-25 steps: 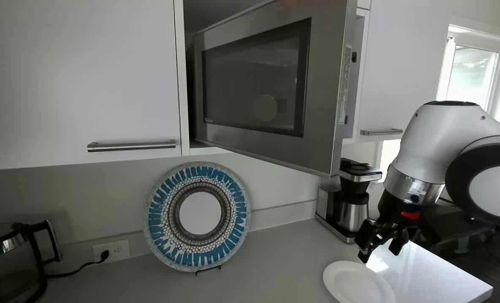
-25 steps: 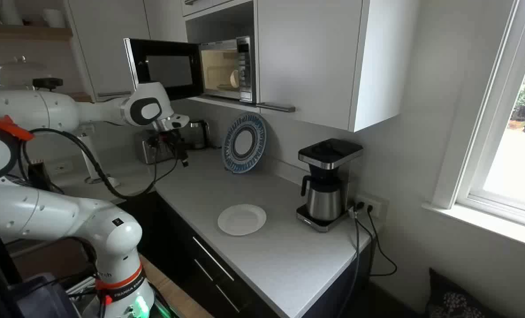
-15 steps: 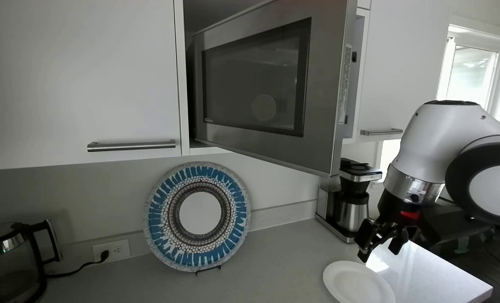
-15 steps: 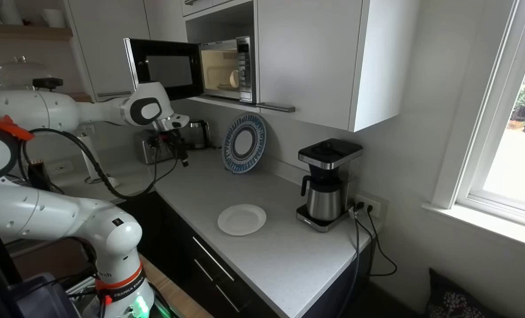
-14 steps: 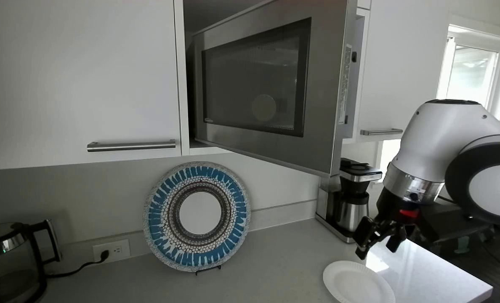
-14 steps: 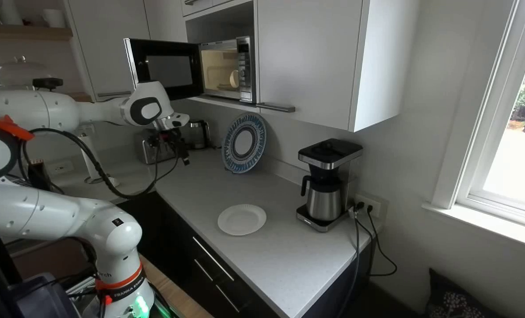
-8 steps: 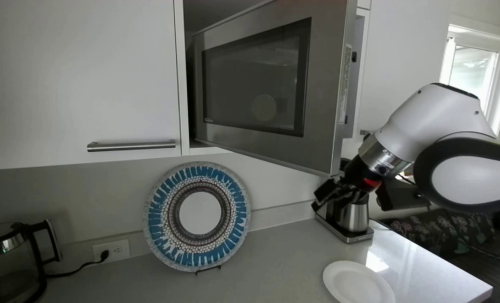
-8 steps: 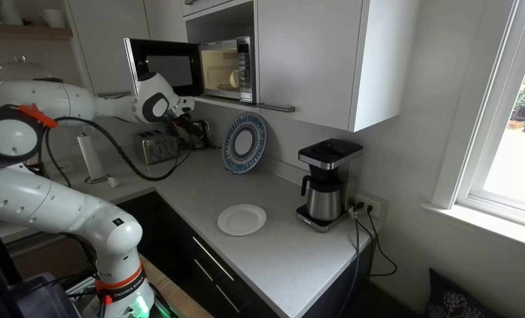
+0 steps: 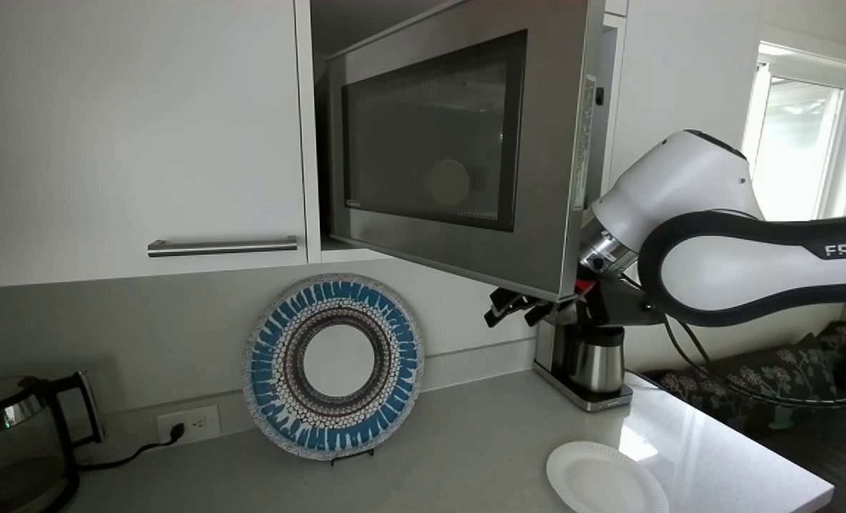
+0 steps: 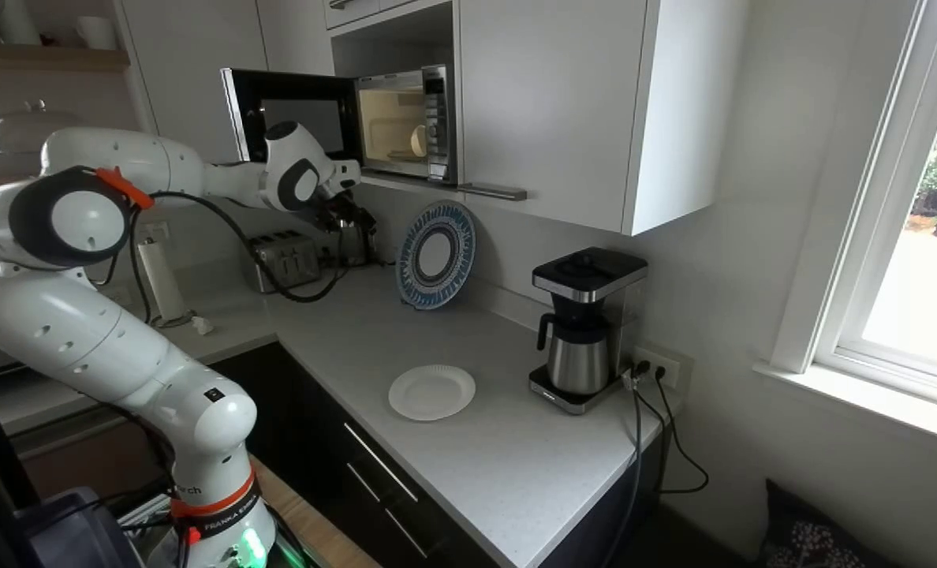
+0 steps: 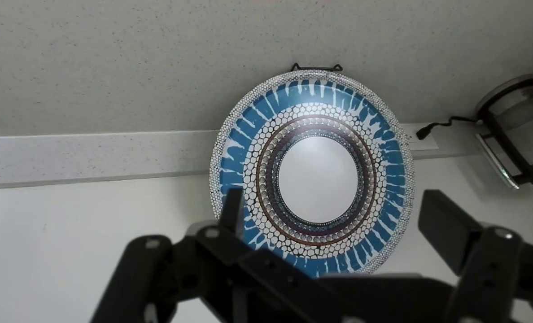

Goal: Put the cup in the microwave upright

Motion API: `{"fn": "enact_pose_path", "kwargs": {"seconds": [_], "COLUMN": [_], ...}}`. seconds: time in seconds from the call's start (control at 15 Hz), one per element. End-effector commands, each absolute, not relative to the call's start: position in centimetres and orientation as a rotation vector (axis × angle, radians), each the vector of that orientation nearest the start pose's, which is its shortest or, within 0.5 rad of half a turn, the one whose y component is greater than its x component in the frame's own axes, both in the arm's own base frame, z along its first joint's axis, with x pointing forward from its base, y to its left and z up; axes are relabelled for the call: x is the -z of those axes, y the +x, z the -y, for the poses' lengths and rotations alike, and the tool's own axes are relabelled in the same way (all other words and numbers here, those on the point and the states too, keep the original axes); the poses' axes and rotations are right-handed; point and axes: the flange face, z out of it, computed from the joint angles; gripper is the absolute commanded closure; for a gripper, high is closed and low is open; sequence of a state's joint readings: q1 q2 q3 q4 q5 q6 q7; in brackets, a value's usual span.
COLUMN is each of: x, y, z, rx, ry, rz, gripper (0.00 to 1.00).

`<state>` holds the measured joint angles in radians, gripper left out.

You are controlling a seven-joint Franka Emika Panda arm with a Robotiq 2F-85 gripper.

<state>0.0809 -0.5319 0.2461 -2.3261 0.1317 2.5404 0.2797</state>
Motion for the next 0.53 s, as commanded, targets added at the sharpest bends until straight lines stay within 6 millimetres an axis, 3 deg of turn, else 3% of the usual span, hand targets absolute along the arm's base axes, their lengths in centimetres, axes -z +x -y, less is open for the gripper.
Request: {"fn": "enact_pose_path", "kwargs": {"seconds": [0.0,0.33,0.47], "x": [-61.7,-61.7,-62.9], "y": [41.6,41.5,40.6], "z": [-16.1,-16.2,-17.3], "rx": [1.022,1.022,1.052], "ry": [-2.762,-2.761,-2.840], "rz": [-0.024,-0.022,0.174], "gripper": [0.00,0.00,0.00]}}
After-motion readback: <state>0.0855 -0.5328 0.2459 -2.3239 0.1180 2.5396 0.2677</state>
